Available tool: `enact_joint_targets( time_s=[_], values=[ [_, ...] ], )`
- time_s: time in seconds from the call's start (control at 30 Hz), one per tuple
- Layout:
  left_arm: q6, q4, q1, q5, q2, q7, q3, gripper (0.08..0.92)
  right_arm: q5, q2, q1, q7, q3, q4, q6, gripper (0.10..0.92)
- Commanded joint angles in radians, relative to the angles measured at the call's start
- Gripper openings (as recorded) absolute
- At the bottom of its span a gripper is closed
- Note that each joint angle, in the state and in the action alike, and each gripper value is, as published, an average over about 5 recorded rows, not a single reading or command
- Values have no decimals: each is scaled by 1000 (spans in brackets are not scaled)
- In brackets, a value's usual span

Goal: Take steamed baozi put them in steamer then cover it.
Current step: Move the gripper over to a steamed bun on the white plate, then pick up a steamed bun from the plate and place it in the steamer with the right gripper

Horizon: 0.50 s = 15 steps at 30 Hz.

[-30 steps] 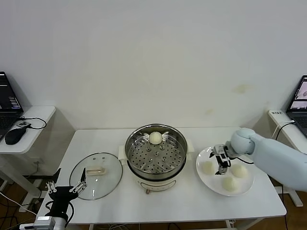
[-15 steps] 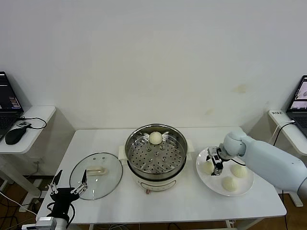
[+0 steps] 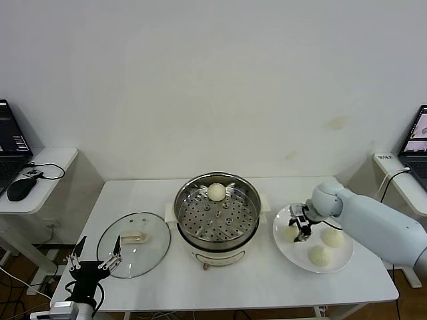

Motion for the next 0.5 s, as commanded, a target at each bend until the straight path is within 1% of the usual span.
enact_joint_targets(
  time_s=[0.03, 0.17, 0.3, 0.4, 0.5],
  values=[
    [1, -9, -1, -1, 5, 1, -3, 823, 51, -49, 97, -12, -24, 57, -10, 563],
    [5, -18, -4, -1, 6, 2, -2, 823, 142, -115, 226, -18, -81, 133, -41, 560],
    [9, -23, -6, 0, 9, 3, 0, 823, 251, -168, 390, -17, -200, 217, -69, 560],
    [10, -23, -9, -2, 13, 4, 1, 823, 331, -170, 533, -8, -296, 269, -89, 560],
    [10, -19, -17, -3, 16, 4, 5, 823, 411, -124, 664, 10, -364, 293, -114, 563]
  ],
)
